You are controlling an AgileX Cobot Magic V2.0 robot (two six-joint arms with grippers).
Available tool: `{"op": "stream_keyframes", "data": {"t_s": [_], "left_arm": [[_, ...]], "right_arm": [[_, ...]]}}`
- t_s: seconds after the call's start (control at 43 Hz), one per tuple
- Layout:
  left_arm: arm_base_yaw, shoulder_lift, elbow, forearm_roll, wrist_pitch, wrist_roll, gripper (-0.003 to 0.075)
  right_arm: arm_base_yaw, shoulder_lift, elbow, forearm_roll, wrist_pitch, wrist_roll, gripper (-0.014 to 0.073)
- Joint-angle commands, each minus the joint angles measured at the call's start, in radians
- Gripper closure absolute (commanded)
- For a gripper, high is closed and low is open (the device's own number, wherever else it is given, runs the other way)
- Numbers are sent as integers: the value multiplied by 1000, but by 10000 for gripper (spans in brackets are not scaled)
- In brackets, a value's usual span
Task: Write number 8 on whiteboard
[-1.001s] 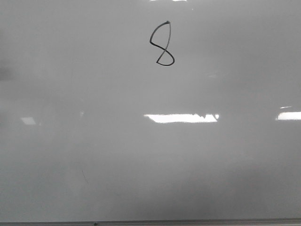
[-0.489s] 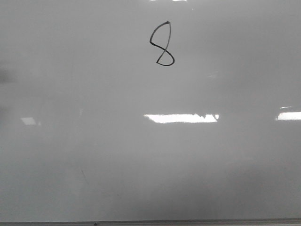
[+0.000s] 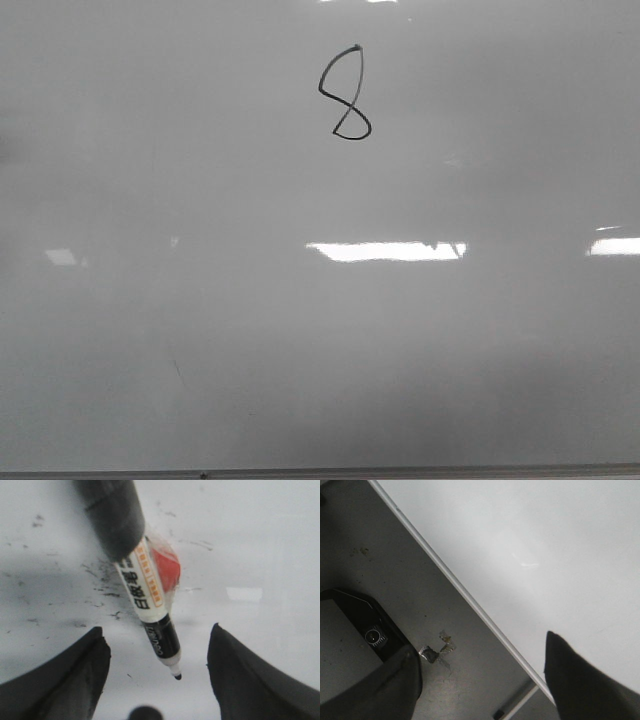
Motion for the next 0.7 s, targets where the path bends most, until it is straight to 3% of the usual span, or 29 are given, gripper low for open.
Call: {"op": "stream_keyframes", "data": {"t_s": [0.0, 0.093, 0.21, 0.559, 0.675], "left_arm": [[2, -91, -67, 3, 50, 24, 293], [-11, -164, -80, 3, 110, 53, 295], [-73, -271, -78, 3, 179, 66, 295], [-271, -560, -68, 3, 357, 79, 295], [-281, -621, -37, 1, 356, 79, 310]], "right_arm": [[0, -33, -35, -73, -39, 165, 76], [0, -67, -35, -142, -39, 347, 110], [0, -131, -30, -179, -43, 455, 142], [0, -309, 44, -181, -63, 472, 155], [0, -324, 48, -181, -63, 472, 286]]}}
